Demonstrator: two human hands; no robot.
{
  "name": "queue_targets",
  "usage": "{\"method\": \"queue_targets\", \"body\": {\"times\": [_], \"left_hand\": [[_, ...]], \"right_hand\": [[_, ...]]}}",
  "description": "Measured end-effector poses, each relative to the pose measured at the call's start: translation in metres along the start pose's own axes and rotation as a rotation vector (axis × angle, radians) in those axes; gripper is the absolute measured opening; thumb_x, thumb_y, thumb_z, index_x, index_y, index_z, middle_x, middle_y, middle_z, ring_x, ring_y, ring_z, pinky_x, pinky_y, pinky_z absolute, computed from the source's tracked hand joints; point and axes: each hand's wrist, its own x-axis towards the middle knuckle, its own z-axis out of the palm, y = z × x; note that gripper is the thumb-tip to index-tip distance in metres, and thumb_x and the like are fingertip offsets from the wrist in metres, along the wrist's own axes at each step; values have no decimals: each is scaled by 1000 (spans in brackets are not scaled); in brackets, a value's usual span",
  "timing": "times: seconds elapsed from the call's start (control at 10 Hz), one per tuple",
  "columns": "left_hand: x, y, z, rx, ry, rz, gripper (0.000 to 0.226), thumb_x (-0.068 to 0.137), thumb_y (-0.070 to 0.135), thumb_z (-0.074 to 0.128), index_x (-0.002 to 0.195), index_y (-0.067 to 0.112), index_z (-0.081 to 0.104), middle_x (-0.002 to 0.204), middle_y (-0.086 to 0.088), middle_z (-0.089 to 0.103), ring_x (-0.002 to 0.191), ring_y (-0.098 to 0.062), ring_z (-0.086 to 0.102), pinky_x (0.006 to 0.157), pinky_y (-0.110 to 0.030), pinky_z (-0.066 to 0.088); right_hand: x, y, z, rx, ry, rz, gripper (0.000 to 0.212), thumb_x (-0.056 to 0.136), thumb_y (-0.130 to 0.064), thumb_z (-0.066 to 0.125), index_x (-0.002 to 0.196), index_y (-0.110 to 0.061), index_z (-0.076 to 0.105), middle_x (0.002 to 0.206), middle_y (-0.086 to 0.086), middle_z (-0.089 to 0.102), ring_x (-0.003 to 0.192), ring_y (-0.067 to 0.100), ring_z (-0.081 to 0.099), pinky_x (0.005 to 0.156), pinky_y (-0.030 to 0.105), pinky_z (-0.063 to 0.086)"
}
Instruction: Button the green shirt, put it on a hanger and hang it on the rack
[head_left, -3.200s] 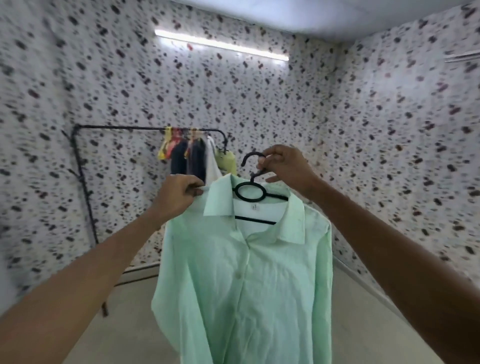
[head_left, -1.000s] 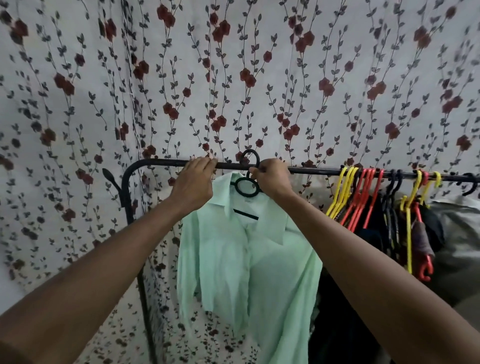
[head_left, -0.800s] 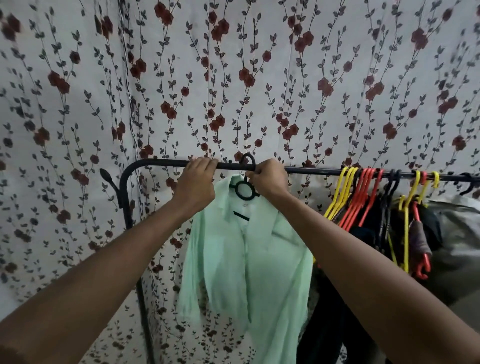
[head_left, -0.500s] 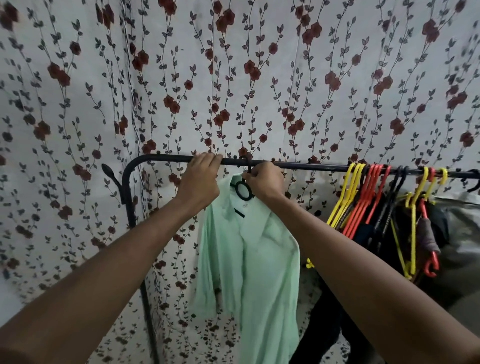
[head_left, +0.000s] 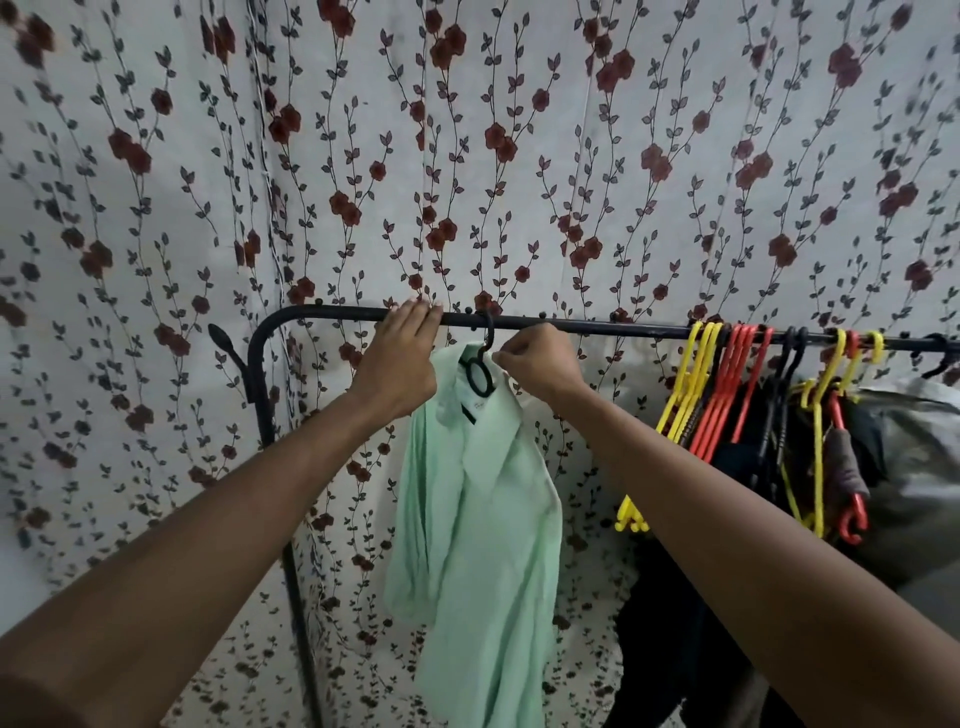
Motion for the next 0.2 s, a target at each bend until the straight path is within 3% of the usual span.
{"method": "queue_targets", "body": {"times": [0.1, 0.2], "left_hand": [[-3, 1, -4, -2, -63, -11, 75, 100, 15, 51, 165, 5, 16, 173, -15, 16, 161, -29, 10, 130, -37, 2], [-7, 2, -16, 9, -124, -30, 75, 103, 24, 51, 165, 7, 13, 174, -14, 12, 162, -28, 8, 131, -39, 5]], "right_hand": [[-7, 5, -12, 12, -7, -24, 17, 89, -18, 73, 78, -6, 80, 75, 9, 78, 56, 18, 61, 67, 45, 64], [-15, 6, -29, 53, -12, -49, 17, 91, -15, 72, 81, -3, 80, 71, -1, 76, 58, 17, 60, 68, 47, 64]]}}
